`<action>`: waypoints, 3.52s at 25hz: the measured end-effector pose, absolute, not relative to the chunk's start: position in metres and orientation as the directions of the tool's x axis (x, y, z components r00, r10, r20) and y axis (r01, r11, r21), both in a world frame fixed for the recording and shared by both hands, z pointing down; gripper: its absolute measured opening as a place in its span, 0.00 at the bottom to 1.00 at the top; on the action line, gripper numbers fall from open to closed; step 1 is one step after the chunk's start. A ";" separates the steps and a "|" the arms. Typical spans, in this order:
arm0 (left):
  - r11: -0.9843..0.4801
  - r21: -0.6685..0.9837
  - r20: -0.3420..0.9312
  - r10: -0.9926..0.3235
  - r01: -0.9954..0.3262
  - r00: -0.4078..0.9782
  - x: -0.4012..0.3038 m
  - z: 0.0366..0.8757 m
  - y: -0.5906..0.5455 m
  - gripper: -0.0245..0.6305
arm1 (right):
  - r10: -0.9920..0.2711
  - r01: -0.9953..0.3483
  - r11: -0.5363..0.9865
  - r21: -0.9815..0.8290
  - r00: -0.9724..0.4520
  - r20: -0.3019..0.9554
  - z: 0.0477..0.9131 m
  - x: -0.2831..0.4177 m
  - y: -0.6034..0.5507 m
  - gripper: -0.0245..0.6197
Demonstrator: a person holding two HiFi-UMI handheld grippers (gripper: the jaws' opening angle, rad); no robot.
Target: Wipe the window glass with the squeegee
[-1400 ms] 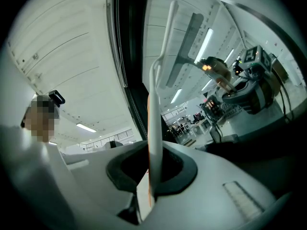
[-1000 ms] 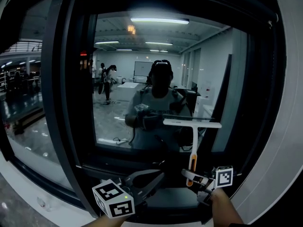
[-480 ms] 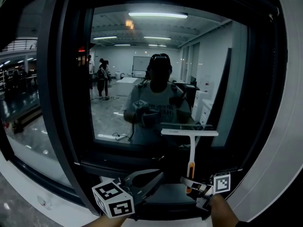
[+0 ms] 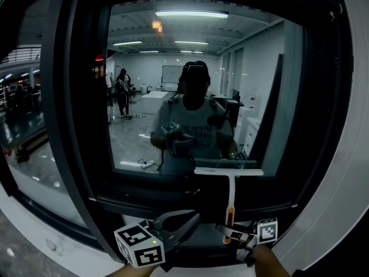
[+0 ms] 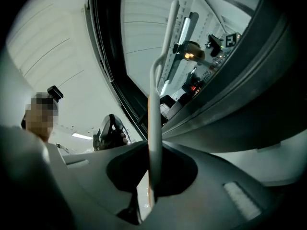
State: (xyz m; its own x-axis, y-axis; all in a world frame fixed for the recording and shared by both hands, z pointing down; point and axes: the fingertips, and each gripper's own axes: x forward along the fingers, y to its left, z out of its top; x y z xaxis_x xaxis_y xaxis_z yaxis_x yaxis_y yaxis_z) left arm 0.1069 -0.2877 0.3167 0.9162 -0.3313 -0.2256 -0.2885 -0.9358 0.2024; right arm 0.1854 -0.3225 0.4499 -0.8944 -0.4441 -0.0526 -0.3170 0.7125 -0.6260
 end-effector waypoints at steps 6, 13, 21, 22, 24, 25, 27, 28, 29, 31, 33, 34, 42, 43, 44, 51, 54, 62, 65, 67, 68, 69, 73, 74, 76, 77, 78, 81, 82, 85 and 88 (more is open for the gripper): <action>-0.931 0.216 -0.214 -0.338 -0.293 0.916 0.108 0.322 -0.292 0.03 | -0.443 -0.308 0.713 -0.629 -0.894 -0.065 0.453 0.181 -0.321 0.08; -0.935 0.220 -0.226 -0.327 -0.279 0.917 0.111 0.326 -0.295 0.03 | -0.432 -0.303 0.720 -0.625 -0.900 -0.062 0.453 0.178 -0.316 0.08; -0.931 0.225 -0.223 -0.337 -0.288 0.915 0.114 0.327 -0.297 0.03 | -0.422 -0.292 0.741 -0.605 -0.903 -0.081 0.438 0.178 -0.311 0.08; -0.931 0.225 -0.227 -0.336 -0.286 0.914 0.115 0.327 -0.298 0.03 | -0.421 -0.296 0.746 -0.596 -0.904 -0.078 0.435 0.179 -0.311 0.08; -0.931 0.222 -0.229 -0.337 -0.288 0.913 0.117 0.325 -0.299 0.03 | -0.418 -0.301 0.758 -0.579 -0.905 -0.077 0.425 0.182 -0.312 0.08; -0.931 0.220 -0.230 -0.339 -0.291 0.912 0.118 0.324 -0.299 0.03 | -0.415 -0.301 0.764 -0.571 -0.906 -0.078 0.418 0.182 -0.313 0.08; -0.932 0.214 -0.240 -0.341 -0.293 0.909 0.118 0.321 -0.301 0.03 | -0.410 -0.298 0.777 -0.554 -0.908 -0.086 0.402 0.179 -0.314 0.08; -0.931 0.213 -0.246 -0.344 -0.295 0.906 0.117 0.320 -0.302 0.03 | -0.405 -0.295 0.785 -0.544 -0.910 -0.091 0.392 0.177 -0.314 0.08; -0.930 0.214 -0.248 -0.348 -0.300 0.904 0.117 0.318 -0.303 0.03 | -0.401 -0.293 0.793 -0.534 -0.911 -0.095 0.382 0.175 -0.314 0.08; -0.927 0.210 -0.251 -0.358 -0.311 0.899 0.118 0.312 -0.303 0.03 | -0.391 -0.289 0.812 -0.508 -0.914 -0.105 0.361 0.174 -0.314 0.08; -0.927 0.196 -0.260 -0.364 -0.320 0.894 0.117 0.304 -0.302 0.03 | -0.369 -0.271 0.835 -0.479 -0.921 -0.123 0.339 0.166 -0.313 0.08; -0.927 0.188 -0.267 -0.366 -0.325 0.891 0.115 0.299 -0.302 0.03 | -0.354 -0.258 0.848 -0.463 -0.926 -0.133 0.327 0.160 -0.312 0.08; -0.911 0.114 -0.327 -0.411 -0.396 0.851 0.101 0.253 -0.317 0.03 | -0.290 -0.227 0.907 -0.356 -0.947 -0.136 0.257 0.137 -0.340 0.08; -0.907 0.105 -0.330 -0.419 -0.408 0.846 0.097 0.248 -0.318 0.03 | -0.282 -0.221 0.912 -0.344 -0.950 -0.138 0.249 0.132 -0.343 0.08; -0.903 0.095 -0.333 -0.426 -0.420 0.841 0.093 0.242 -0.318 0.03 | -0.274 -0.215 0.918 -0.333 -0.951 -0.140 0.241 0.126 -0.346 0.08; -0.899 0.033 -0.374 -0.416 -0.436 0.829 0.059 0.211 -0.325 0.03 | -0.229 -0.186 0.952 -0.242 -0.960 -0.163 0.181 0.081 -0.362 0.08; -0.897 0.004 -0.370 -0.411 -0.441 0.833 0.038 0.200 -0.332 0.03 | -0.231 -0.198 0.960 -0.197 -0.960 -0.159 0.160 0.060 -0.372 0.08; -0.905 -0.072 -0.348 -0.371 -0.419 0.861 -0.012 0.172 -0.359 0.03 | -0.261 -0.248 0.964 -0.095 -0.951 -0.168 0.095 0.016 -0.405 0.08; -0.903 -0.099 -0.345 -0.364 -0.419 0.865 -0.027 0.160 -0.371 0.03 | -0.294 -0.290 0.956 -0.051 -0.941 -0.168 0.070 0.003 -0.415 0.08; -0.902 -0.111 -0.344 -0.359 -0.418 0.868 -0.034 0.153 -0.381 0.03 | -0.316 -0.315 0.948 -0.036 -0.932 -0.176 0.057 -0.002 -0.422 0.08; -0.903 -0.118 -0.343 -0.354 -0.413 0.870 -0.037 0.150 -0.385 0.03 | -0.326 -0.325 0.945 -0.037 -0.928 -0.182 0.052 -0.004 -0.425 0.08; -0.905 -0.127 -0.342 -0.346 -0.407 0.874 -0.040 0.147 -0.388 0.03 | -0.335 -0.334 0.942 -0.038 -0.923 -0.188 0.047 -0.006 -0.428 0.08; -0.909 -0.151 -0.346 -0.319 -0.388 0.882 -0.047 0.135 -0.394 0.03 | -0.354 -0.356 0.934 -0.027 -0.913 -0.204 0.031 -0.012 -0.437 0.08; -0.911 -0.150 -0.348 -0.314 -0.384 0.883 -0.049 0.134 -0.395 0.03 | -0.355 -0.358 0.933 -0.025 -0.912 -0.207 0.028 -0.014 -0.437 0.08; -0.918 -0.140 -0.352 -0.305 -0.372 0.885 -0.050 0.133 -0.396 0.03 | -0.357 -0.360 0.933 -0.025 -0.910 -0.210 0.027 -0.016 -0.438 0.08; -0.922 -0.133 -0.353 -0.299 -0.364 0.886 -0.050 0.134 -0.396 0.03 | -0.356 -0.358 0.933 -0.030 -0.910 -0.213 0.027 -0.017 -0.438 0.08; -0.926 -0.127 -0.353 -0.294 -0.357 0.888 -0.050 0.134 -0.396 0.03 | -0.357 -0.358 0.933 -0.037 -0.909 -0.216 0.027 -0.017 -0.439 0.08; -0.930 -0.127 -0.348 -0.285 -0.346 0.893 -0.050 0.133 -0.397 0.03 | -0.366 -0.364 0.930 -0.049 -0.905 -0.218 0.030 -0.017 -0.442 0.08; -0.929 -0.130 -0.345 -0.285 -0.346 0.894 -0.050 0.133 -0.398 0.03 | -0.370 -0.368 0.928 -0.052 -0.903 -0.217 0.031 -0.016 -0.444 0.08; -0.928 -0.139 -0.342 -0.282 -0.345 0.897 -0.050 0.129 -0.398 0.03 | -0.374 -0.371 0.927 -0.057 -0.902 -0.214 0.034 -0.015 -0.445 0.08; -0.930 -0.146 -0.340 -0.274 -0.338 0.900 -0.048 0.129 -0.395 0.03 | -0.372 -0.369 0.928 -0.053 -0.904 -0.210 0.037 -0.015 -0.443 0.08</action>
